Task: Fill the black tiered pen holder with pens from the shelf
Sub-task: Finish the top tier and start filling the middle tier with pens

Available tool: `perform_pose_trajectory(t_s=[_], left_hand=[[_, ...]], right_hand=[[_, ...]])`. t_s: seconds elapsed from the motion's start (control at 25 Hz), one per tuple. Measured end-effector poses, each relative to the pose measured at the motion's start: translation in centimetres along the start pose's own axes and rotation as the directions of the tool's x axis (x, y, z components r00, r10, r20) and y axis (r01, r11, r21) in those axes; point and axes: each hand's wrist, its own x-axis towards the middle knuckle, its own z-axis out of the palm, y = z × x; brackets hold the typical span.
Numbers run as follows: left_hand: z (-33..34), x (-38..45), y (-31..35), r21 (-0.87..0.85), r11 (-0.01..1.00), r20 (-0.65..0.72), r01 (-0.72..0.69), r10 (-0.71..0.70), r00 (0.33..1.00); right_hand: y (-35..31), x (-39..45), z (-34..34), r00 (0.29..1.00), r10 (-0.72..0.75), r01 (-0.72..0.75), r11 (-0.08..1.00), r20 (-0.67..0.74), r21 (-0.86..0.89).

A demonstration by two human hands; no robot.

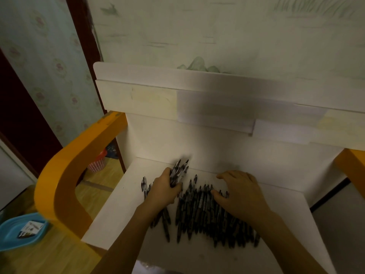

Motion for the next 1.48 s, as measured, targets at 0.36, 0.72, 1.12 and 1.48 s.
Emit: perform_pose_trajectory(t_s=[0.36, 0.72, 1.12, 1.48], left_hand=[[0.3, 0.0, 1.2, -0.174, 0.983, 0.095, -0.051, 0.069, 0.993], [2.5, -1.6, 7.9, -0.094, 0.942, 0.174, -0.323, 0.335, 0.926], [10.4, -10.4, 25.1, -0.172, 0.807, 0.279, -0.565, 0.59, 0.757], [25.6, -23.4, 38.0, -0.276, 0.66, 0.374, -0.699, 0.743, 0.555]], right_hand=[[-0.8, -2.2, -1.7, 0.992, 0.119, -0.12, 0.993, -0.052, -0.019], [0.8, -7.2, -6.5, 0.953, 0.229, -0.242, 0.969, -0.197, -0.045], [9.1, -19.7, -16.0, 0.842, 0.302, -0.368, 0.928, -0.447, -0.065], [22.1, -38.6, -21.2, 0.699, 0.492, -0.59, 0.807, -0.519, -0.03]])
